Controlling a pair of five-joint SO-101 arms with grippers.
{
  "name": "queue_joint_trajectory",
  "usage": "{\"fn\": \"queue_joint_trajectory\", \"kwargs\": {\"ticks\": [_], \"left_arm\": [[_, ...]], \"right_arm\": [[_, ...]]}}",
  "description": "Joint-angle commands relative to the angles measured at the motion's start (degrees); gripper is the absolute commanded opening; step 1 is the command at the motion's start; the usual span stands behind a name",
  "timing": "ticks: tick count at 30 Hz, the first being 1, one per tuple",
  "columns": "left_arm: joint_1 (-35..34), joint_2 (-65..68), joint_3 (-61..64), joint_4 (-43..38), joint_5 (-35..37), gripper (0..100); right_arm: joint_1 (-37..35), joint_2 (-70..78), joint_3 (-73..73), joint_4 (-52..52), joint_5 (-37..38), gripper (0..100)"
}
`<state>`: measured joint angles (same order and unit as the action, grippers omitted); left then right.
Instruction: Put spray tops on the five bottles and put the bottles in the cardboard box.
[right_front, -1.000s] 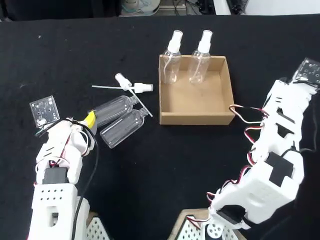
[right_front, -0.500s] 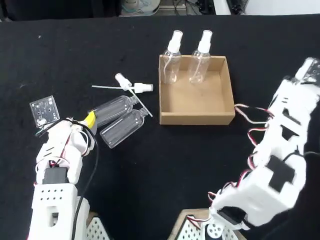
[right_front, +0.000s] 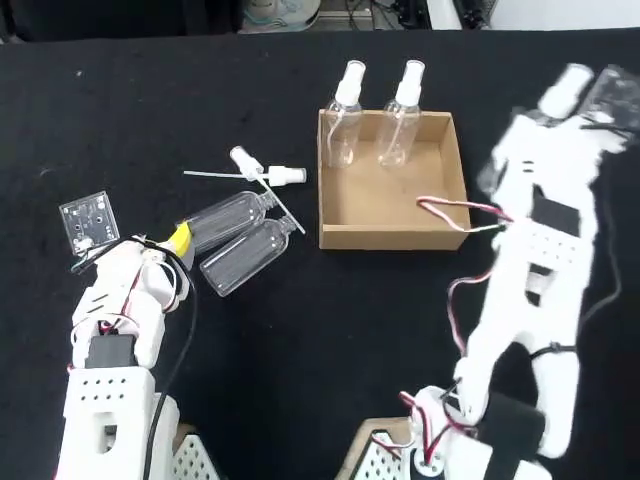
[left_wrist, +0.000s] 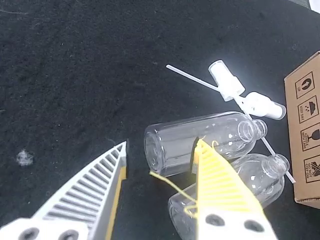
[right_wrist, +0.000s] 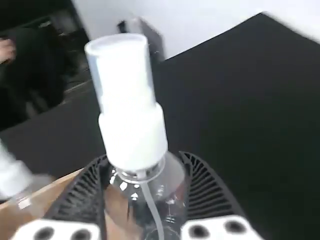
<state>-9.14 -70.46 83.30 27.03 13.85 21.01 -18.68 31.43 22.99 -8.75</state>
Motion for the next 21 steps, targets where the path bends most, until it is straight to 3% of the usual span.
{"fn": "queue_joint_trajectory", "kwargs": {"ticks": [1, 10, 21], "left_arm": [[-0.3, -0.6, -0.7, -1.2, 0.7, 21], [-0.3, -0.6, -0.7, -1.2, 0.6, 21], [-0.4, -0.6, -0.7, -1.2, 0.5, 21]], "right_arm": [[-5.7, -3.5, -0.4, -1.8, -0.7, 1.1], [-11.5, 0.6, 10.4, -22.9, -0.4, 1.1], [-11.5, 13.1, 11.6, -38.6, -0.3, 1.2]]}}
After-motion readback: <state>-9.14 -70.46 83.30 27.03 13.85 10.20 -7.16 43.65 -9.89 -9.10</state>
